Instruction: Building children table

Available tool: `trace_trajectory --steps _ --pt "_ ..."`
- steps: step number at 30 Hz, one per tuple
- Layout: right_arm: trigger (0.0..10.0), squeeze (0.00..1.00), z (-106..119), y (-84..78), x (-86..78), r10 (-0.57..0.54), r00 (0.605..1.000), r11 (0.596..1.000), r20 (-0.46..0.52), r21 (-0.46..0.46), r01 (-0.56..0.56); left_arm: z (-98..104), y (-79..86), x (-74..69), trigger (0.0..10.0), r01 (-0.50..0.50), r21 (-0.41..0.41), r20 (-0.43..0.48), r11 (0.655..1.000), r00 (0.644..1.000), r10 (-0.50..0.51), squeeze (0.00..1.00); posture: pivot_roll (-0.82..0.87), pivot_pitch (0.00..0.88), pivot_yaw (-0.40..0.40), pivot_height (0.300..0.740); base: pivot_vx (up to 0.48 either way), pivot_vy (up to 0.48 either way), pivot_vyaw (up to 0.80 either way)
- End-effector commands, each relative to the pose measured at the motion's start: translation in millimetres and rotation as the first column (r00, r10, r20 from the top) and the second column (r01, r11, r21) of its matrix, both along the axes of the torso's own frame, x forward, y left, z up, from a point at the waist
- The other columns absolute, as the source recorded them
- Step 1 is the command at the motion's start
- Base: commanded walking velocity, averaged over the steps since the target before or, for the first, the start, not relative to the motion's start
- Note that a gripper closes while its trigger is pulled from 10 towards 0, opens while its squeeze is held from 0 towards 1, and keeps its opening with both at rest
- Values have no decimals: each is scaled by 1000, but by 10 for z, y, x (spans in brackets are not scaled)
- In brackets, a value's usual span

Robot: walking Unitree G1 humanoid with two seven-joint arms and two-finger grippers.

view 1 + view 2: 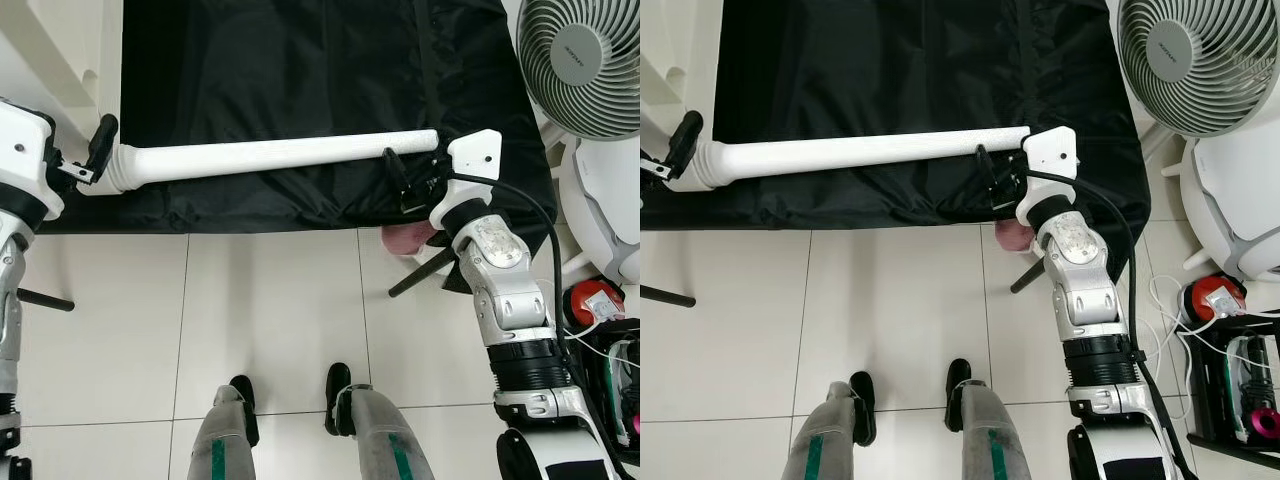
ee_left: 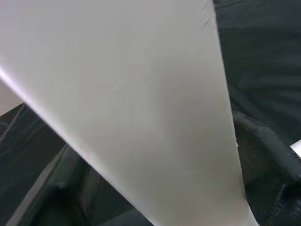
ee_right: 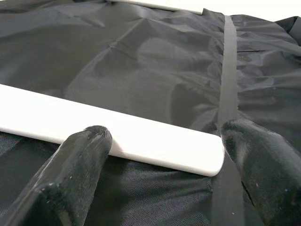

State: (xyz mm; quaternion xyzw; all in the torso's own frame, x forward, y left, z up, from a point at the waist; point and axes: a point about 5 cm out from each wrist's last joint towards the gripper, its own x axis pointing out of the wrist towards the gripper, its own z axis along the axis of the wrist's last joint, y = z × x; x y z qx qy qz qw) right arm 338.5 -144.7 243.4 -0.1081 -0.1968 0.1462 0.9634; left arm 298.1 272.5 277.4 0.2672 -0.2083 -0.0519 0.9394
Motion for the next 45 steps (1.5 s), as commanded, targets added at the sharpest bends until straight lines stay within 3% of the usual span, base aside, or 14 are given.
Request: trace_trajectory --steps 1,8,10,14,15,18,22,24,27,32,35,38,39,45 --pt "10000 0 -33 37 -4 22 1000 1000 -7 6 -22 7 35 -10 10000 -76 60 -8 995 997 76 0 -7 381 -11 740 0 0 0" --pt "10000 0 -22 34 -10 18 1000 1000 -1 12 -18 37 149 115 10000 -161 -15 4 987 987 162 0 -14 380 -6 740 0 0 0" --pt "10000 0 -20 26 -13 15 1000 1000 0 15 -15 29 304 239 10000 -249 -115 -3 962 968 250 0 -21 379 -3 740 0 0 0" --pt "10000 0 -19 24 -13 15 1000 1000 2 16 -15 27 356 273 10000 -278 -151 -5 949 960 280 0 -21 379 -3 740 0 0 0" --pt "10000 0 -16 22 -13 15 1000 1000 3 17 -15 38 411 306 10000 -294 -198 -8 935 954 299 0 -28 382 -5 740 0 0 0" --pt "10000 0 -10 8 -25 15 1000 1000 7 19 -15 112 589 384 10000 -351 -199 -14 915 935 356 0 -37 383 -2 740 0 0 0" --pt "10000 0 -8 2 -31 15 1000 1000 8 19 -15 141 657 397 10000 -374 -184 -18 909 926 377 0 -37 383 -2 740 0 0 0" --pt "10000 0 -18 -19 -45 13 1000 1000 7 17 -13 162 804 358 10000 -399 -112 -30 910 917 398 0 -39 391 1 740 0 0 0" --pt "10000 0 -20 -31 -55 12 1000 1000 6 16 -12 163 893 323 10000 -412 -78 -48 908 911 410 0 -37 397 4 740 0 0 0" --pt "10000 0 -26 -31 -69 15 1000 1000 6 15 -15 230 856 306 10000 -340 -88 -41 936 940 338 0 -33 405 8 740 0 0 0" --pt "10000 0 -38 -28 -75 19 1000 1000 3 15 -19 245 651 304 10000 -149 -128 -18 980 989 148 0 -28 409 4 740 0 0 0" --pt "10000 0 -41 -26 -75 20 1000 1000 2 14 -20 227 622 304 10000 -98 -173 -18 980 995 97 0 -28 409 4 740 0 0 0" --pt "10000 0 -41 -24 -73 23 1000 1000 1 13 -23 211 610 305 10000 -66 -186 -11 980 998 65 1000 -25 413 -1 740 0 0 0" --pt "10000 0 -34 -17 -72 32 999 999 1 7 -32 168 605 274 10000 26 -218 -15 976 999 -30 1000 -30 418 -3 740 0 0 0"
